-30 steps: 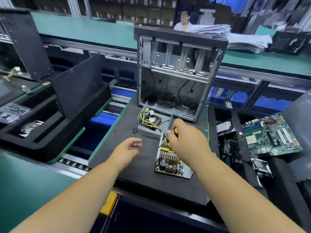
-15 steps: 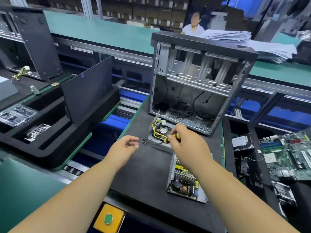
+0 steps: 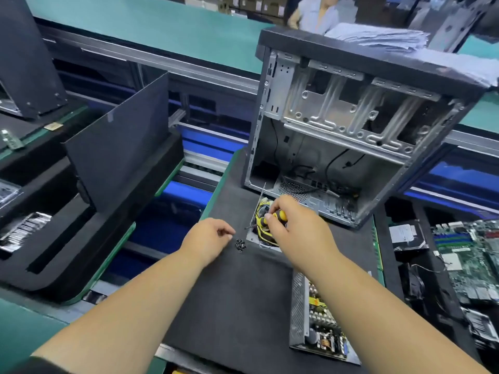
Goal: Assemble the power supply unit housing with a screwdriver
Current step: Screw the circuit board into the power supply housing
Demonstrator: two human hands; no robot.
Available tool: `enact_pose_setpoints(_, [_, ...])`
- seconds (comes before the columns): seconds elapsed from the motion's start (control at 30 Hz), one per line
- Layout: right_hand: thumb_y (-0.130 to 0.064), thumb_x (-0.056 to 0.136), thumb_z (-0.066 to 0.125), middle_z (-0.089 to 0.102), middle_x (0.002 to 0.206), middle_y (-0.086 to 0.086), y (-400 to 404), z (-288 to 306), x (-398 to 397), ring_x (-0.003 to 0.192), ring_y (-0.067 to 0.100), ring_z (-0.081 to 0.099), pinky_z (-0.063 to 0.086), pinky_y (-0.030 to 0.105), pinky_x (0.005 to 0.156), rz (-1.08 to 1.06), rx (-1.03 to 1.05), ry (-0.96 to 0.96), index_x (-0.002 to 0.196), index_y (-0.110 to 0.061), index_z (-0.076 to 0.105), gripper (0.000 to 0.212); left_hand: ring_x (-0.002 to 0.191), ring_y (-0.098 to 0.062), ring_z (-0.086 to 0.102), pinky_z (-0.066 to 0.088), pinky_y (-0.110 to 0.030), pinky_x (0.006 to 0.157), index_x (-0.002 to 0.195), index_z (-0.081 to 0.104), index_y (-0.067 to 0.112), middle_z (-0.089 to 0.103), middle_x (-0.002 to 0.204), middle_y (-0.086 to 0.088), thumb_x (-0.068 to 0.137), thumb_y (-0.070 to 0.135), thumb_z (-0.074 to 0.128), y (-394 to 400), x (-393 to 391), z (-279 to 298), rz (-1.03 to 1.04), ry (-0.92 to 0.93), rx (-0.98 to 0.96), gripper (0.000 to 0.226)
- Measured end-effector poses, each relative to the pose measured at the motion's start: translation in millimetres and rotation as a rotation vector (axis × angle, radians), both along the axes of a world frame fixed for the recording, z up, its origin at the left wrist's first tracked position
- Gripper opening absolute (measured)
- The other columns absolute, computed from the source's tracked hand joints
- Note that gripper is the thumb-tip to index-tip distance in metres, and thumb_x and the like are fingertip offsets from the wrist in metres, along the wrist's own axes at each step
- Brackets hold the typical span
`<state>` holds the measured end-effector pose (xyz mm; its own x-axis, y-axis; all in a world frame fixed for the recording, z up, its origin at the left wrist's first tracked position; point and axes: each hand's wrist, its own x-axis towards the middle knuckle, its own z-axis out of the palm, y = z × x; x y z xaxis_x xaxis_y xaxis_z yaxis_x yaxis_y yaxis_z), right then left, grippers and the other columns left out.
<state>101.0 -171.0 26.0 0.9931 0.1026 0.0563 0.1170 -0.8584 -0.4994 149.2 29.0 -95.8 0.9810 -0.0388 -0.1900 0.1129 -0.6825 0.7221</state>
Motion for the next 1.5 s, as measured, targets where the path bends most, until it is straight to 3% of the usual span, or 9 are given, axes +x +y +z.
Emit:
enact_pose_setpoints(0.13, [-0.041, 0.095, 0.049, 0.051, 0.061, -0.012, 5, -4, 9, 0.058, 0.003, 0.049, 0.030, 0.028, 0.049, -0.029, -0.020, 0.027, 0.091, -0.036, 0.047, 0.007, 0.084, -0.005, 0.057, 0.045, -0.022, 0.077, 0.089, 0.073, 0.037, 0.060, 0.092, 0.017, 0.087, 0.029, 0.068, -4, 17, -10, -0.144, -0.034, 0.161, 0.009])
enact_pose_setpoints(0.33, [-0.040, 0.094, 0.049, 0.052, 0.057, -0.014, 6, -6, 15, 0.056, 0.001, 0.048, 0.032, 0.028, 0.049, -0.092, -0.032, 0.041, 0.091, -0.037, 0.045, 0.006, 0.078, -0.004, 0.058, 0.038, -0.016, 0.068, 0.090, 0.072, 0.034, 0.059, 0.090, 0.014, 0.085, 0.029, 0.071, -9, 30, -18, -0.217, -0.047, 0.190, 0.007])
enact_pose_setpoints(0.47, [-0.041, 0.094, 0.048, 0.052, 0.068, -0.039, 7, -8, 15, 0.057, -0.002, 0.050, 0.031, 0.028, 0.049, -0.102, -0.026, 0.058, 0.089, -0.039, 0.042, 0.007, 0.078, -0.006, 0.059, 0.042, -0.019, 0.070, 0.085, 0.068, 0.036, 0.055, 0.088, 0.014, 0.085, 0.031, 0.071, -9, 32, -21, -0.272, -0.088, 0.227, 0.005])
enact_pose_setpoints(0.6, [-0.041, 0.094, 0.047, 0.050, 0.072, -0.045, 8, -8, 15, 0.062, -0.004, 0.052, 0.031, 0.028, 0.049, -0.095, -0.033, 0.052, 0.089, -0.038, 0.041, 0.008, 0.087, -0.013, 0.059, 0.041, -0.023, 0.073, 0.090, 0.070, 0.035, 0.055, 0.092, 0.015, 0.088, 0.037, 0.065, -9, 32, -19, -0.352, -0.169, 0.327, 0.006])
enact_pose_setpoints(0.83, [-0.042, 0.094, 0.048, 0.055, 0.064, -0.030, 9, -8, 14, 0.055, 0.001, 0.048, 0.030, 0.027, 0.049, -0.089, -0.035, 0.029, 0.090, -0.037, 0.044, 0.008, 0.095, -0.020, 0.058, 0.041, -0.030, 0.081, 0.094, 0.066, 0.027, 0.057, 0.104, 0.006, 0.094, 0.027, 0.056, -17, 27, -16, -0.404, -0.213, 0.405, 0.010])
enact_pose_setpoints(0.93, [-0.042, 0.094, 0.048, 0.053, 0.058, -0.013, 9, -8, 15, 0.057, 0.002, 0.049, 0.033, 0.029, 0.050, -0.085, -0.041, 0.018, 0.090, -0.036, 0.045, 0.008, 0.096, -0.024, 0.056, 0.043, -0.034, 0.082, 0.096, 0.060, 0.023, 0.054, 0.108, 0.000, 0.096, 0.021, 0.049, -23, 26, -15, -0.421, -0.171, 0.442, 0.012])
enact_pose_setpoints(1.13, [-0.042, 0.094, 0.048, 0.050, 0.058, -0.011, 8, -7, 17, 0.057, 0.003, 0.048, 0.032, 0.028, 0.050, -0.087, -0.042, 0.016, 0.091, -0.035, 0.046, 0.009, 0.092, -0.026, 0.052, 0.042, -0.037, 0.076, 0.101, 0.054, 0.017, 0.048, 0.107, -0.005, 0.098, 0.020, 0.043, -25, 29, -17, -0.485, -0.135, 0.490, 0.012])
enact_pose_setpoints(1.33, [-0.041, 0.095, 0.048, 0.051, 0.060, -0.012, 6, -4, 19, 0.058, 0.001, 0.047, 0.030, 0.028, 0.050, -0.090, -0.035, 0.034, 0.090, -0.036, 0.045, 0.008, 0.087, -0.025, 0.052, 0.044, -0.035, 0.076, 0.088, 0.049, 0.018, 0.051, 0.100, -0.003, 0.095, 0.011, 0.044, -21, 35, -16, -0.355, -0.061, 0.274, 0.011])
enact_pose_setpoints(1.5, [-0.039, 0.095, 0.048, 0.058, 0.064, -0.016, 3, 2, 18, 0.063, 0.004, 0.054, 0.035, 0.028, 0.053, -0.090, 0.059, 0.052, 0.090, -0.037, 0.046, 0.006, 0.076, -0.014, 0.064, 0.050, -0.028, 0.073, 0.086, 0.056, 0.017, 0.070, 0.082, 0.003, 0.096, 0.011, 0.046, -8, 40, -12, -0.033, 0.118, -0.255, 0.015])
